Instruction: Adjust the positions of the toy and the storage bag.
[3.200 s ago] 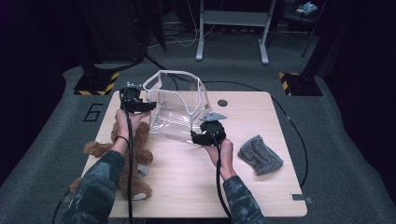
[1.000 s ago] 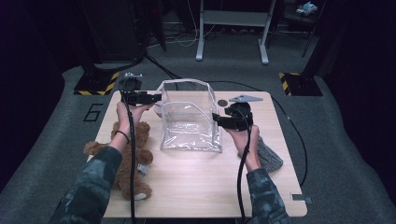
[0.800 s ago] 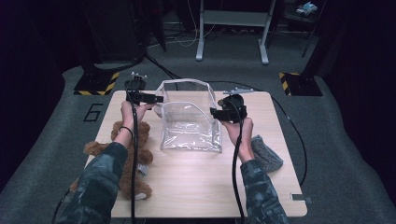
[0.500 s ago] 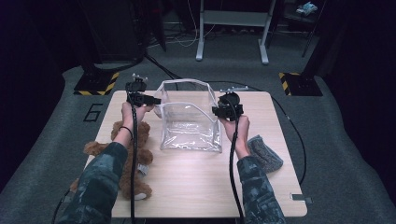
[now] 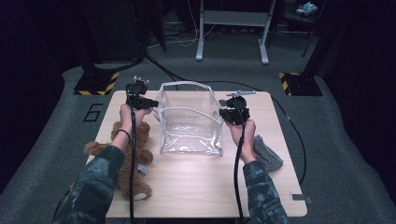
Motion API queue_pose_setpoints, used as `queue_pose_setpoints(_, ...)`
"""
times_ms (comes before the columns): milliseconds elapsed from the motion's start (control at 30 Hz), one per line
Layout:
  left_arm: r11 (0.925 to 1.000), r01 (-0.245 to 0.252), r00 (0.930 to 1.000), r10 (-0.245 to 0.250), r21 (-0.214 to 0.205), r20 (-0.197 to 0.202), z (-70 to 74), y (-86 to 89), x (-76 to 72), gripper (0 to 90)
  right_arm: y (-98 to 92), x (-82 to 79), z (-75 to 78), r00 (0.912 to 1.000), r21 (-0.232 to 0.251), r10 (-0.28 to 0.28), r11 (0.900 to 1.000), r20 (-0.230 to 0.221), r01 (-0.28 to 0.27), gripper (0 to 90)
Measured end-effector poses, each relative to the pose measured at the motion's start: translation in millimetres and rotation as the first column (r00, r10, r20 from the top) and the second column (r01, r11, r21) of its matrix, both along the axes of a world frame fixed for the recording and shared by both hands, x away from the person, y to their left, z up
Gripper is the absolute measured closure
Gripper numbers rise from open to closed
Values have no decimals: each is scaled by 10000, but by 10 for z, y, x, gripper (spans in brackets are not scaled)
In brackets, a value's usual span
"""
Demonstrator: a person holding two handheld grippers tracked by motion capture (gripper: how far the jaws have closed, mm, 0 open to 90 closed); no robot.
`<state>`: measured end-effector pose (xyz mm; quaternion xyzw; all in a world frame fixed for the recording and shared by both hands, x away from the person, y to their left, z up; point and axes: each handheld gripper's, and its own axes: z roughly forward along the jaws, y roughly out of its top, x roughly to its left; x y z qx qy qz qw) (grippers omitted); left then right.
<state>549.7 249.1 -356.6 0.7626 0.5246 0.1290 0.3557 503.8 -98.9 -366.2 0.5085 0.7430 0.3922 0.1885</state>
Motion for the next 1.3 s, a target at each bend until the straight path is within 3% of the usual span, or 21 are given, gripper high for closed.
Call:
queue_pose_setpoints(200,9988,492,9988,-492,23,61,10,33,-106,833,-84,-111,19,10000,-129,78,9999,-2,-78,875)
queue_pose_setpoints(467,9987,490,9988,-489,-166,48,12,66,-181,834,-151,-218,28,9998,-230,161,9996,101,-159,876)
queue_pose_setpoints(600,9975,705,9974,-705,38,126,29,34,-252,834,-178,-257,32,9995,-361,264,9990,149,-258,876)
queue_pose_setpoints(1000,9974,694,9976,-695,205,25,34,57,-328,832,-235,-302,27,9998,-417,147,9990,164,-140,875)
queue_pose_setpoints(1133,9986,434,9990,-430,297,-154,-13,56,-338,824,-155,-264,9,9996,-614,234,9979,154,-225,856)
queue_pose_setpoints(1200,9989,395,9992,-392,240,-108,-14,60,-335,776,-140,-261,8,9997,-551,220,9983,109,-213,821)
queue_pose_setpoints(1300,9996,194,9997,-197,184,174,28,105,-373,577,-160,-297,42,9992,-466,334,9984,234,-323,641)
